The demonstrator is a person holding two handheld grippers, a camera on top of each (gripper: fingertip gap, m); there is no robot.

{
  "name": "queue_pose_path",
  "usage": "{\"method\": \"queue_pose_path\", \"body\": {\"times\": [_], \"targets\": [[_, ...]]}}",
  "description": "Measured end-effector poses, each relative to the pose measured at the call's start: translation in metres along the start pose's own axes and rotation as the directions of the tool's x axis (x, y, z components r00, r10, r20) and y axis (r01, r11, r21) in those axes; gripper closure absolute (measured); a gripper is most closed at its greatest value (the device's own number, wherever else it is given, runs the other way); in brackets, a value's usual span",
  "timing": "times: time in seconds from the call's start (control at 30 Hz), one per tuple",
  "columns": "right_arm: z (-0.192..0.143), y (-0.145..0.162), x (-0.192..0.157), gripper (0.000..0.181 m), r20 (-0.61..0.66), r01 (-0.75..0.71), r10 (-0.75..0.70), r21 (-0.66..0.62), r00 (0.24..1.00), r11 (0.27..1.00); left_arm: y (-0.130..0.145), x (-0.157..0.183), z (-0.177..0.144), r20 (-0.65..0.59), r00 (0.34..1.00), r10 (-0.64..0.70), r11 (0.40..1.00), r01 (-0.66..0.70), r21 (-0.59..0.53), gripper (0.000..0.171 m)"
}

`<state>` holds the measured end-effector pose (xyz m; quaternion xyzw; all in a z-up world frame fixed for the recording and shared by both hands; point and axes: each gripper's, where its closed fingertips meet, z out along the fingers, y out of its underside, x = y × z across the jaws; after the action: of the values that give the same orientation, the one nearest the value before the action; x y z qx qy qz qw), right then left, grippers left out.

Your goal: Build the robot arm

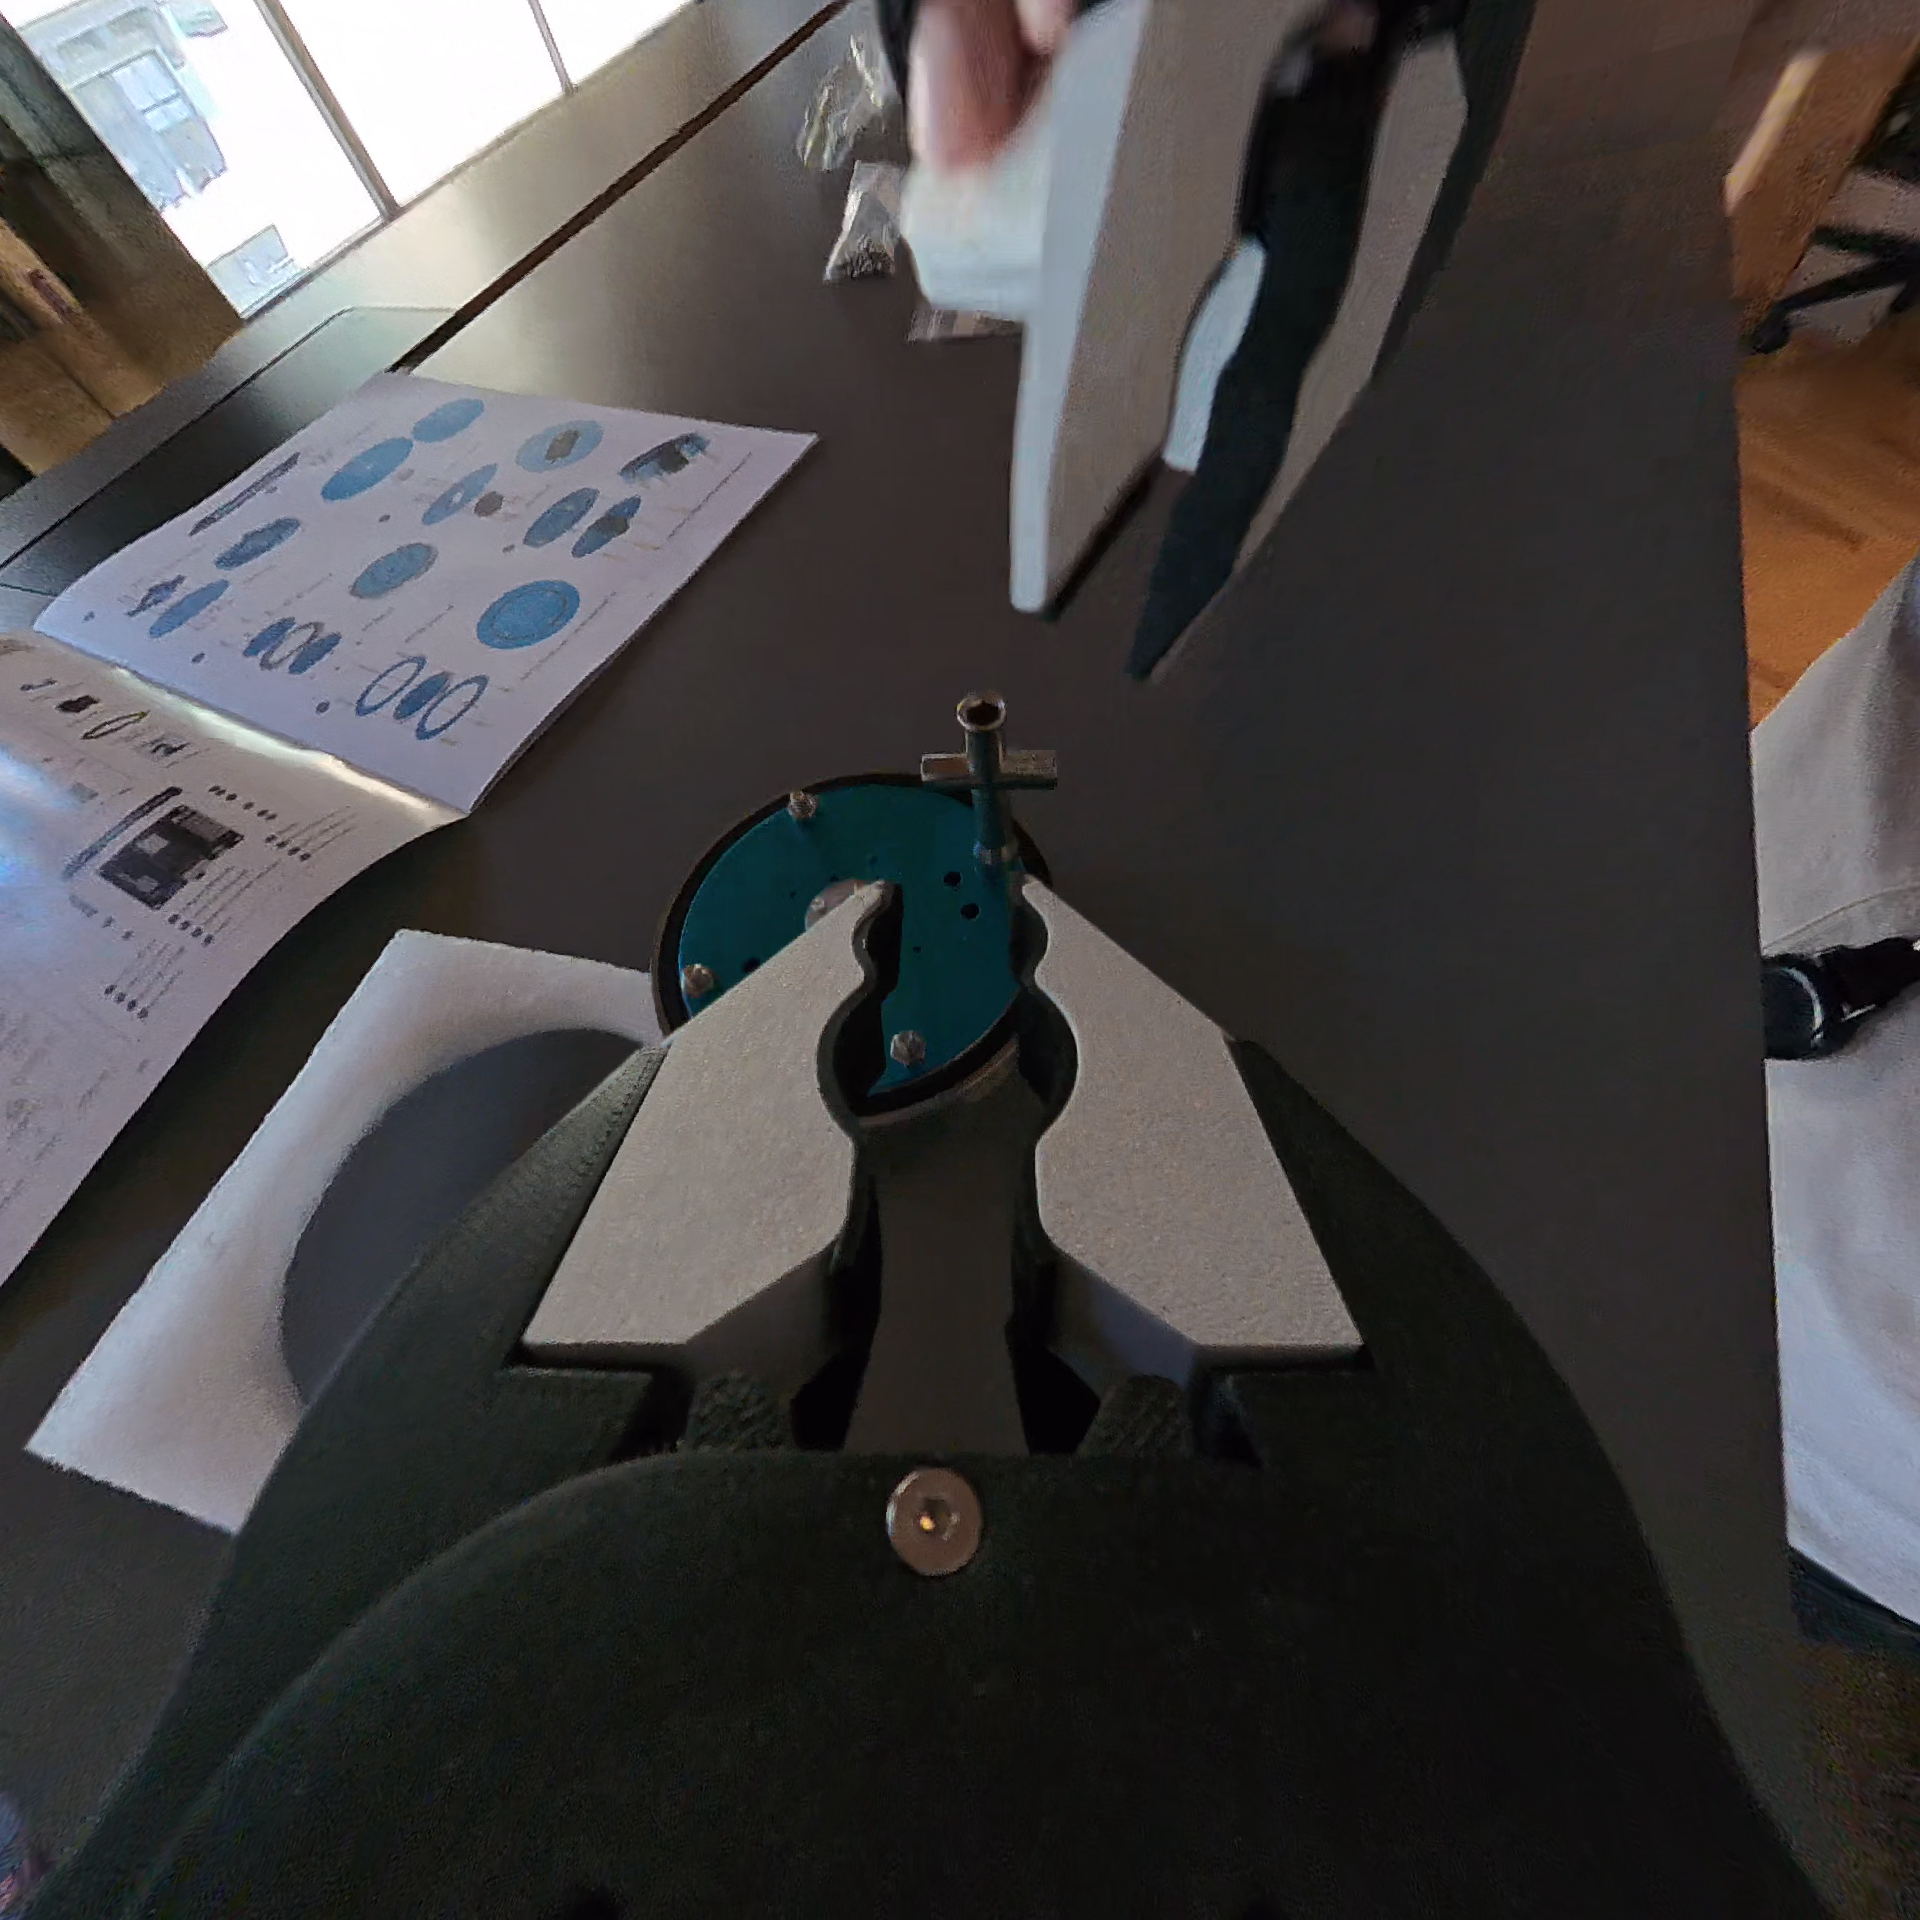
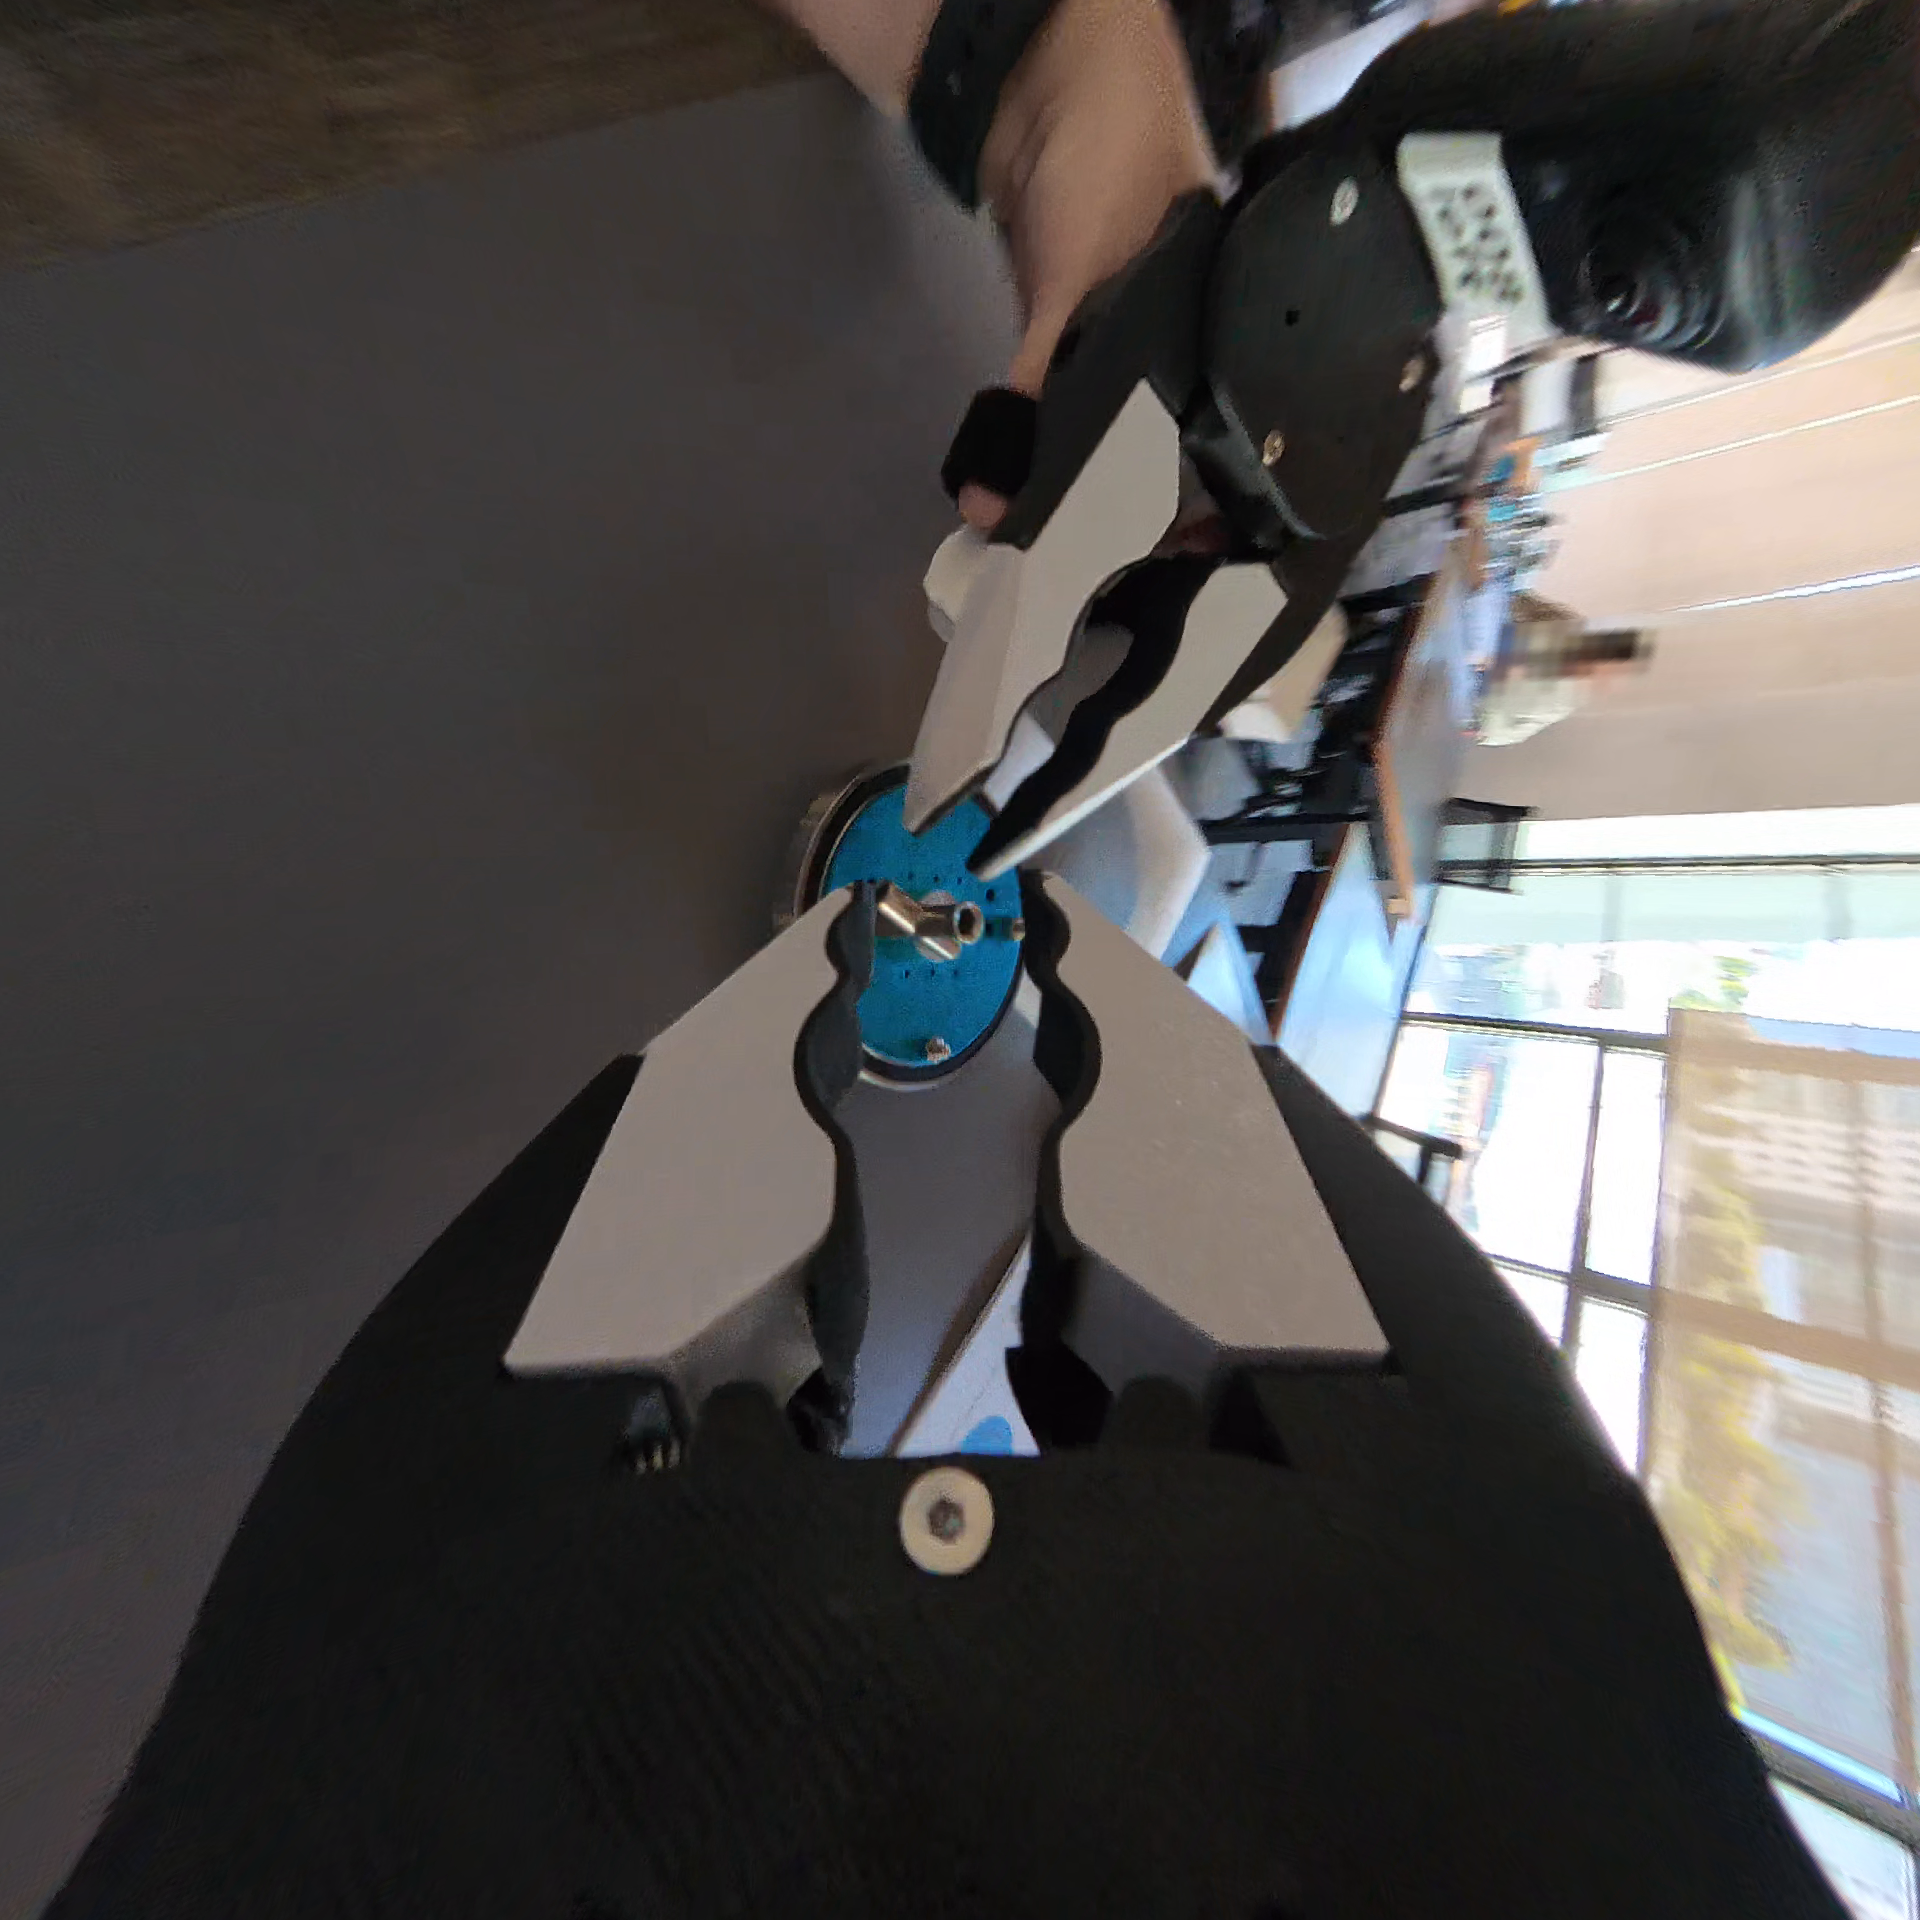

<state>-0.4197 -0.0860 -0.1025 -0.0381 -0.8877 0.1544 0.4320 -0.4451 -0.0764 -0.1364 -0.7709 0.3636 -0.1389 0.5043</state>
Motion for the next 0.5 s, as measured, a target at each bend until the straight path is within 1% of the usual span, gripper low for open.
{"method": "queue_pose_path", "body": {"times": [0.03,0.1,0.2,0.27,0.33,0.43,0.5], "targets": [[0.000,0.003,0.002,0.150,0.068,0.019,-0.017,-0.035,0.998,0.999,0.003,0.001,0.001,0.013,1.000,0.015,1.000,-0.015,-0.023,0.153],[0.003,0.012,0.001,0.149,0.212,0.108,-0.084,-0.105,0.974,0.989,0.005,0.005,0.004,0.024,0.999,0.036,0.999,-0.035,-0.041,0.155],[0.011,0.023,-0.004,0.150,0.367,0.275,-0.202,-0.159,0.908,0.948,0.007,0.004,0.012,0.034,0.999,0.020,0.998,-0.018,-0.055,0.157],[0.017,0.024,-0.008,0.150,0.421,0.336,-0.249,-0.144,0.872,0.931,0.014,0.000,0.016,0.053,0.998,0.017,0.996,-0.013,-0.083,0.159],[0.021,0.024,-0.010,0.154,0.456,0.364,-0.269,-0.134,0.848,0.922,0.014,0.001,0.016,0.042,0.999,0.001,0.997,0.002,-0.071,0.164],[0.025,0.021,-0.012,0.161,0.493,0.362,-0.262,-0.118,0.830,0.925,0.015,0.000,0.015,0.047,0.999,0.008,0.997,-0.005,-0.078,0.165],[0.028,0.022,-0.014,0.165,0.520,0.360,-0.243,-0.136,0.819,0.923,0.015,0.001,0.015,0.041,0.999,0.004,0.997,-0.001,-0.077,0.166]]}}
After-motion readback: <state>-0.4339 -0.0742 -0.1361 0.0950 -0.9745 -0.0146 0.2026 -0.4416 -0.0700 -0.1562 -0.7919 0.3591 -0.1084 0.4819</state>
